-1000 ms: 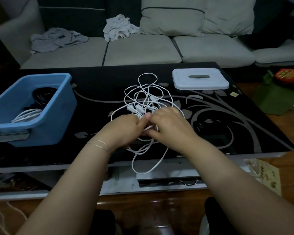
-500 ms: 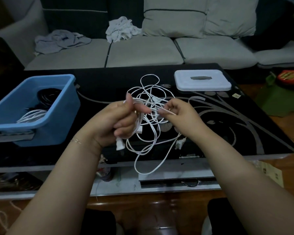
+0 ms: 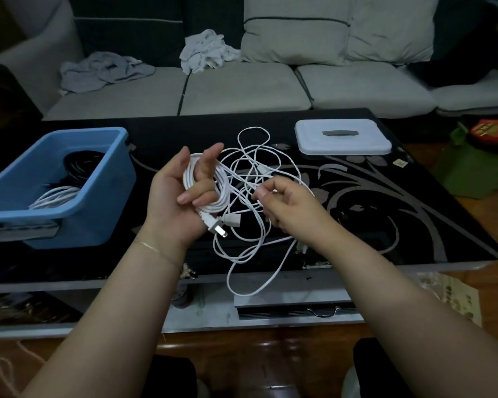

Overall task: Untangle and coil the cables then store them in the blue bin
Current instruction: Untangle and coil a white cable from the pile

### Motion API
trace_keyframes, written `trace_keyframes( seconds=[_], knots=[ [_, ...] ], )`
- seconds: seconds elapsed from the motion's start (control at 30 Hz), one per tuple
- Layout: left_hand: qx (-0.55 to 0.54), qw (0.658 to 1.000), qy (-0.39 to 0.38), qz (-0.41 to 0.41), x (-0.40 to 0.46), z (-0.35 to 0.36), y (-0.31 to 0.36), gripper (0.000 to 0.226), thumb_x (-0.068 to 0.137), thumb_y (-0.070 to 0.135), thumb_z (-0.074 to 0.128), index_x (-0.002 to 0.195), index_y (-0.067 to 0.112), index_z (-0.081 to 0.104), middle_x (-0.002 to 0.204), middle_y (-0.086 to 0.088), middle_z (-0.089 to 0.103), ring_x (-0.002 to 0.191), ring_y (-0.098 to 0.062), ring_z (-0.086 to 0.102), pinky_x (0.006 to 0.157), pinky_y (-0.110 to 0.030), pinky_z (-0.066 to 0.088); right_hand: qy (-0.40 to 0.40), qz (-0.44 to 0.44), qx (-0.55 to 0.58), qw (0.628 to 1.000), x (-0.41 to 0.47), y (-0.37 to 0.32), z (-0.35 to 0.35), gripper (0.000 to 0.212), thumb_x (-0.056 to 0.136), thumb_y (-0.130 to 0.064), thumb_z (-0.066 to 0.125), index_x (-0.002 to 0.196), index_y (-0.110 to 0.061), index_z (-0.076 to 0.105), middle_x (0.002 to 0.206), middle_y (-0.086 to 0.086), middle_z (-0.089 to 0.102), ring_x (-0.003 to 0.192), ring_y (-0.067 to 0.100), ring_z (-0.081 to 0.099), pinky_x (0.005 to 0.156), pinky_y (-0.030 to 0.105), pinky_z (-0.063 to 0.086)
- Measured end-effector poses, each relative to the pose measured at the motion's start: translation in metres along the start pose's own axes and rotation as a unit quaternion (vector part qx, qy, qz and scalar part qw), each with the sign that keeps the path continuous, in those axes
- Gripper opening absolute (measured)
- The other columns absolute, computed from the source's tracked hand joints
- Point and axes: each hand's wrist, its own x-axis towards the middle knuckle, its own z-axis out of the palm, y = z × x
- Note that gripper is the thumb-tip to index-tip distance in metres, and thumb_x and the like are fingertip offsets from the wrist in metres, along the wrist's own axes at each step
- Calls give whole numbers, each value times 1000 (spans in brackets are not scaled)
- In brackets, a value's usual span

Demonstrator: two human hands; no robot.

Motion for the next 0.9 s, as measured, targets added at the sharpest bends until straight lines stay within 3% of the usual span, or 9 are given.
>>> trace_keyframes(
  seconds=[0.1, 0.27, 0.37, 0.43, 0.53, 0.6, 0.7, 0.8, 0.9],
  knots=[
    [50, 997, 57, 36, 0, 9, -3, 34, 89, 28, 41, 107, 2, 57, 79, 2, 73, 27, -5, 32, 37, -11, 19, 10, -2, -52, 999, -1, 3, 5, 10, 88, -37, 57, 83, -30, 63, 83, 32, 60, 61, 21, 41, 59, 35, 34],
    [137, 981, 119, 68, 4, 9, -3, 27, 94, 25, 43, 83, 11, 63, 59, 8, 55, 33, -3, 28, 39, -14, 27, 81, -15, -110, 991, -1, 3, -1, 14, 93, -26, 58, 80, -27, 62, 73, -5, 63, 60, 3, 52, 64, 27, 44],
    [193, 973, 114, 57, 4, 9, 0, 29, 101, 30, 38, 78, 18, 50, 46, 10, 37, 33, -2, 28, 40, -14, 28, 162, -29, -125, 978, -4, -2, -9, 16, 94, -26, 57, 78, -27, 60, 64, -10, 54, 57, -3, 48, 56, 10, 38],
    [205, 972, 100, 49, 2, 11, 0, 32, 102, 34, 35, 75, 20, 46, 46, 10, 37, 34, -2, 29, 40, -14, 30, 152, -17, -167, 974, -5, -3, -13, 15, 94, -29, 56, 80, -25, 61, 63, -11, 53, 57, -3, 48, 56, 15, 38],
    [204, 968, 121, 83, 2, 16, -7, 34, 102, 40, 36, 76, 20, 48, 60, 11, 59, 39, -1, 39, 44, -14, 37, 62, 29, -291, 954, -10, -2, -8, 14, 91, -40, 56, 80, -33, 61, 70, -11, 58, 74, 11, 58, 68, 28, 47],
    [194, 966, 135, 102, 1, 19, -10, 31, 102, 39, 38, 84, 17, 50, 86, 2, 74, 50, -1, 55, 49, -14, 45, 11, 35, -335, 942, -18, -5, 1, 13, 91, -45, 54, 85, -36, 62, 76, -10, 60, 81, 14, 59, 73, 30, 48],
    [237, 956, 121, 123, -1, 22, -15, 16, 102, 22, 43, 104, 9, 52, 112, -7, 71, 78, -10, 71, 61, -18, 53, -31, -1, -387, 922, -26, -16, 12, 20, 92, -47, 51, 103, -36, 64, 91, -12, 64, 93, 14, 59, 81, 32, 48],
    [377, 907, 107, 155, -3, 24, -21, 9, 100, 10, 44, 103, 11, 52, 118, -6, 67, 88, -19, 72, 72, -26, 58, -74, -39, -419, 904, -28, -22, 13, 29, 92, -41, 50, 120, -38, 59, 117, -9, 64, 110, 15, 56, 89, 34, 47],
    [530, 828, 105, 149, -2, 19, -28, 9, 102, 12, 42, 104, 16, 51, 125, -6, 61, 82, -15, 72, 76, -31, 59, -111, -56, -456, 881, -29, -25, 6, 36, 94, -35, 47, 130, -39, 53, 126, -7, 56, 117, 14, 51, 88, 31, 44]
  ],
)
